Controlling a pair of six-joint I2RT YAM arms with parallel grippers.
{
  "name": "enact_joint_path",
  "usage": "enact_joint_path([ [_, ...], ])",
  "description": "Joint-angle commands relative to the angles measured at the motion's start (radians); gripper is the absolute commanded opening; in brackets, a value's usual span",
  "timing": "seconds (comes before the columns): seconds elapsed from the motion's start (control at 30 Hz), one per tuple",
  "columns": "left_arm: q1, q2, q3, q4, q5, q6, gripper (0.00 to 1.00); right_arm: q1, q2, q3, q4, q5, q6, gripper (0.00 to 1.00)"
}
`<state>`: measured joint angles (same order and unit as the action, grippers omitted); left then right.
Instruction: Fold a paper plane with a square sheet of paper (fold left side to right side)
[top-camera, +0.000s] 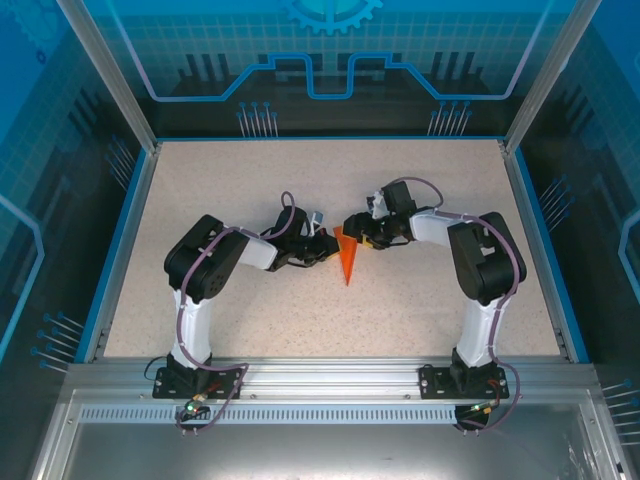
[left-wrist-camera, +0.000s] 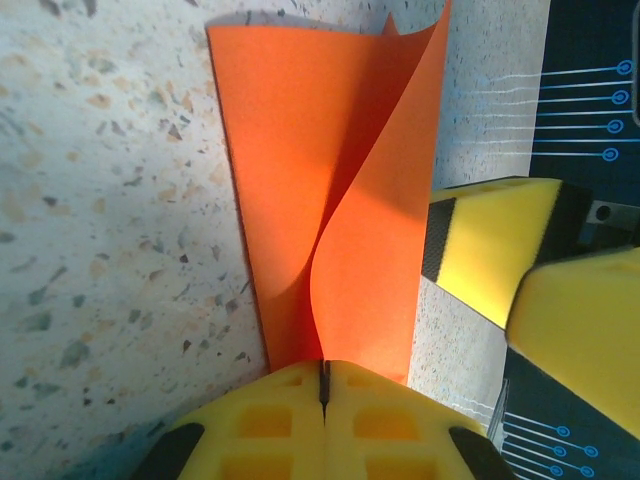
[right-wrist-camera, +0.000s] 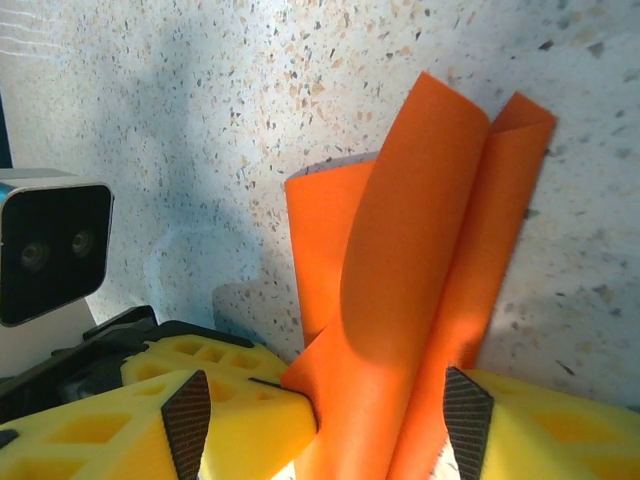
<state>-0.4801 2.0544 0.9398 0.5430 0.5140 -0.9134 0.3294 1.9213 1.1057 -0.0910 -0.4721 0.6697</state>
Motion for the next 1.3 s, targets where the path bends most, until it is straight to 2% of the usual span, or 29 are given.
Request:
enact_joint_path([
  [0.0, 0.012, 0.047, -0.001, -0.049, -0.024, 0.038, 0.0, 0.011, -0.05, 0.009, -0.064, 0.029, -0.036, 0.55],
  [0.17, 0.011, 0.047, -0.001, -0.051, -0.022, 0.039, 0.0, 0.022, -0.014, 0.025, -0.038, -0.015, -0.022, 0.33],
  [0.27, 0.011, 0.047, -0.002, -0.054, -0.022, 0.04, 0.0, 0.034, 0.003, 0.046, -0.046, -0.014, -0.03, 0.26],
  [0.8, 0.011, 0.044, -0.001, -0.078, -0.028, 0.051, 0.0, 0.048, 0.07, 0.095, -0.139, 0.067, -0.095, 0.25],
  [1.27, 0.011, 0.043, -0.004, -0.07, -0.022, 0.047, 0.0, 0.049, 0.11, 0.108, -0.184, 0.088, -0.102, 0.25],
])
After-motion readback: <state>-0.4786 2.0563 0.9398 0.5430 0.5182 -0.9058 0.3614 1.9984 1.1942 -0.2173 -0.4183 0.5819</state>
